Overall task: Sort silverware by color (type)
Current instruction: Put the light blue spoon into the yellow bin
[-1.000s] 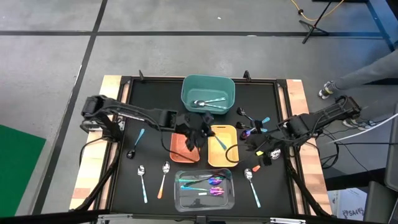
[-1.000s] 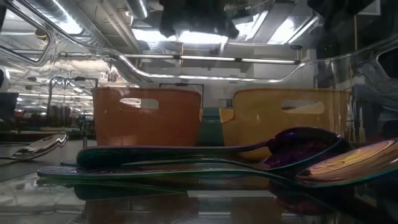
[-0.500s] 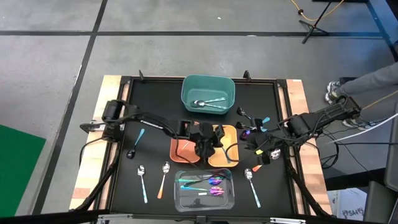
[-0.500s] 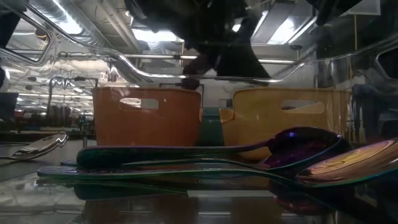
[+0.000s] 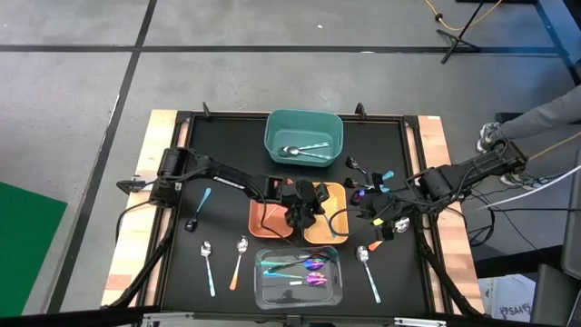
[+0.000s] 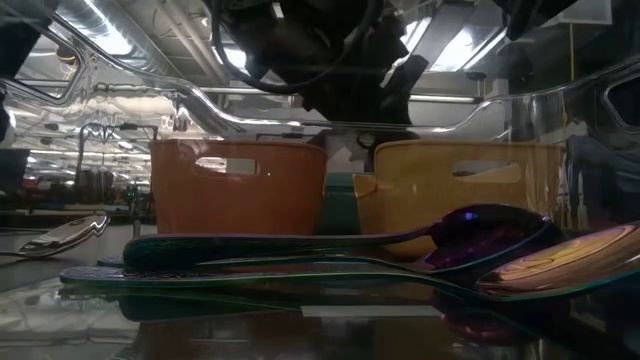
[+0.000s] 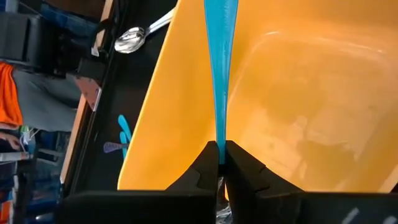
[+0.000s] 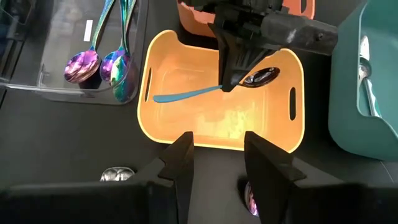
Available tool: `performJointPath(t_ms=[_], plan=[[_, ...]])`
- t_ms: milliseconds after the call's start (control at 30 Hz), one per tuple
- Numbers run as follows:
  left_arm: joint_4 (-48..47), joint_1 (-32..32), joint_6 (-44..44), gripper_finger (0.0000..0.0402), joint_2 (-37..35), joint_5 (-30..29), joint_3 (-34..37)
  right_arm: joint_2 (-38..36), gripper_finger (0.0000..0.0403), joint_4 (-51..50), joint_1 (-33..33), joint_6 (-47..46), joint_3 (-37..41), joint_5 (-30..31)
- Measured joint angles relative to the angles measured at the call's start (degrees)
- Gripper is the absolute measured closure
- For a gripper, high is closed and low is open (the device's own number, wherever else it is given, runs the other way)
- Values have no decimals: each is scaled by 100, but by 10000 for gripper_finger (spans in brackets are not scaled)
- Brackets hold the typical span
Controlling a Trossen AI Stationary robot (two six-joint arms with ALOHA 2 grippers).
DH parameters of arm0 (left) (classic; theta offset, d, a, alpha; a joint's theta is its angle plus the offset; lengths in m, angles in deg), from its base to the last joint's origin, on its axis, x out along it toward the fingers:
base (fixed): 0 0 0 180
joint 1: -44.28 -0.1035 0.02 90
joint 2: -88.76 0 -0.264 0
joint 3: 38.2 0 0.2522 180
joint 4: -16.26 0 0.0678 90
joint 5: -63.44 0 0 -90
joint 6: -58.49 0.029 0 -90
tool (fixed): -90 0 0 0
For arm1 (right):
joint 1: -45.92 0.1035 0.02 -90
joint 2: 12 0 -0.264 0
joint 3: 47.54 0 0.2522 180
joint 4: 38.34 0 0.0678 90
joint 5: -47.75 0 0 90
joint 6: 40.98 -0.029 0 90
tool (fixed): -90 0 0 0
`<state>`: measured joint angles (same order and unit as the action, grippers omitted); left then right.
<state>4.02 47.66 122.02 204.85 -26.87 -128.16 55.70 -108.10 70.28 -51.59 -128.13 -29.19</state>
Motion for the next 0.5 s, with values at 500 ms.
performJointPath(t_ms=[500], plan=[[-234,-125,-192,392,0,431,0,0,274,0,0,-2,0,-14]])
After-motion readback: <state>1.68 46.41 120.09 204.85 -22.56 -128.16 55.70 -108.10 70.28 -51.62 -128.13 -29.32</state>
